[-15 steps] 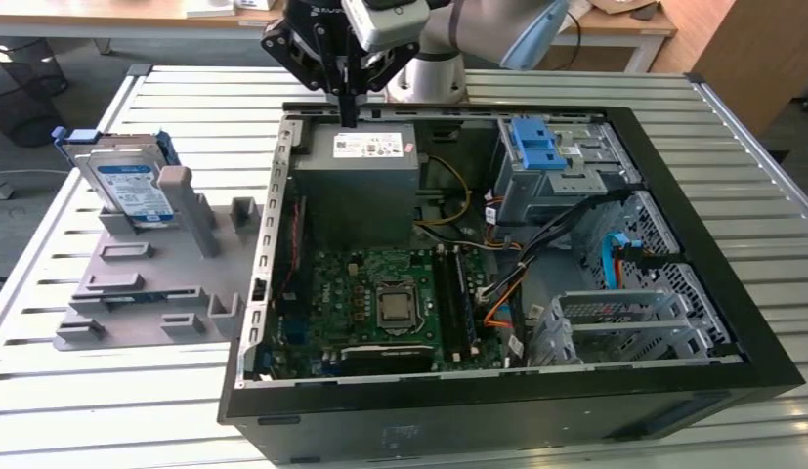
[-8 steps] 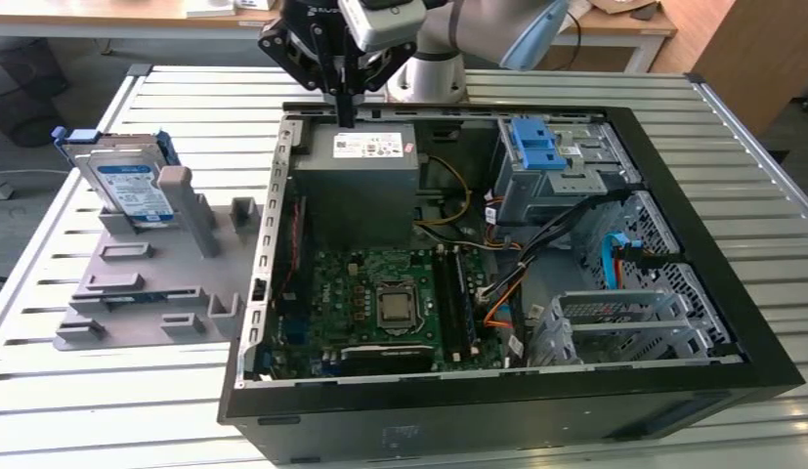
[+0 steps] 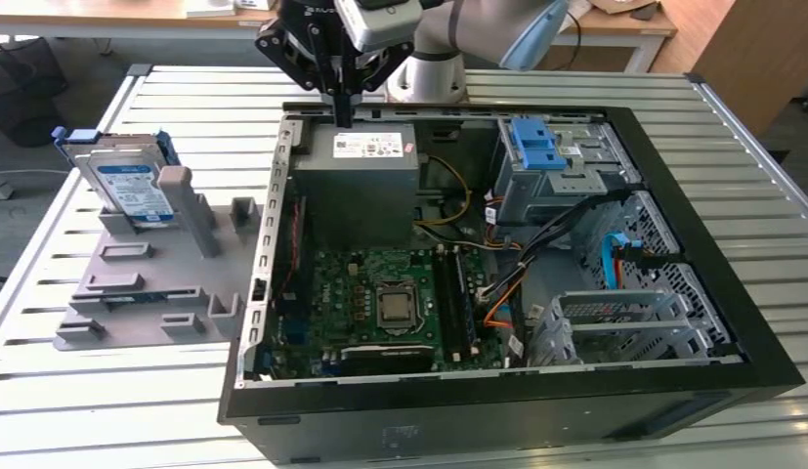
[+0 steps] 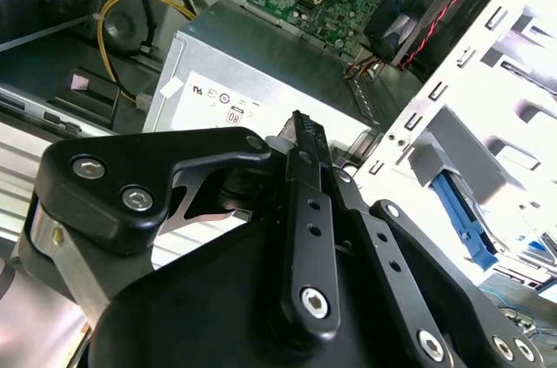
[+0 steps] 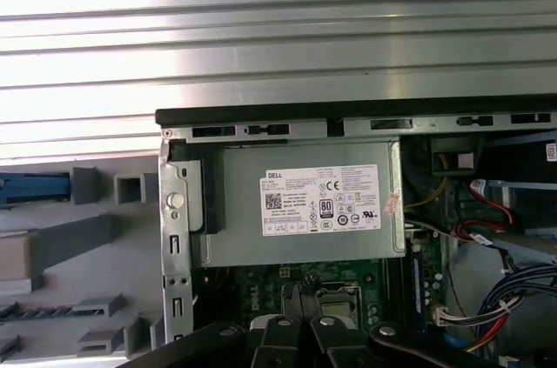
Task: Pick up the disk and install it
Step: 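Reach for the disk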
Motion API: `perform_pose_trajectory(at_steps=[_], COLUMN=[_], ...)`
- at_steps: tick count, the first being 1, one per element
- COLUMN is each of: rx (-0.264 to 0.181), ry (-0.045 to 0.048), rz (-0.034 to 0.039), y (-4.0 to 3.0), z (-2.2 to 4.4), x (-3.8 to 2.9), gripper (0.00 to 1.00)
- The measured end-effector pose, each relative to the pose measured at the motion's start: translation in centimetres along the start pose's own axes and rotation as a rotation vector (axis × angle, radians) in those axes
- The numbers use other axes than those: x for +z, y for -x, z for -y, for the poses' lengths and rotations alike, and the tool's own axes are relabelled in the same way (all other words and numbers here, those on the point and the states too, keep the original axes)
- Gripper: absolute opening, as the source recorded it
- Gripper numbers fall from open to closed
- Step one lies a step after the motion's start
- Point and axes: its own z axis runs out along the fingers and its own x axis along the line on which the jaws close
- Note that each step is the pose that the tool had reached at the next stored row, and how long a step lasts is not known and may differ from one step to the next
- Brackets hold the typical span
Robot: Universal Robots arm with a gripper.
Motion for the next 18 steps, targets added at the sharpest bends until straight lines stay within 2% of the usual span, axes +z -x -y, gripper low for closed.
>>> perform_pose_trajectory(at_steps=[18], rx=[0.0], ry=[0.0001], rz=[0.0001], y=[-0.5], z=[0.04], x=[-0.01], gripper=[0.11])
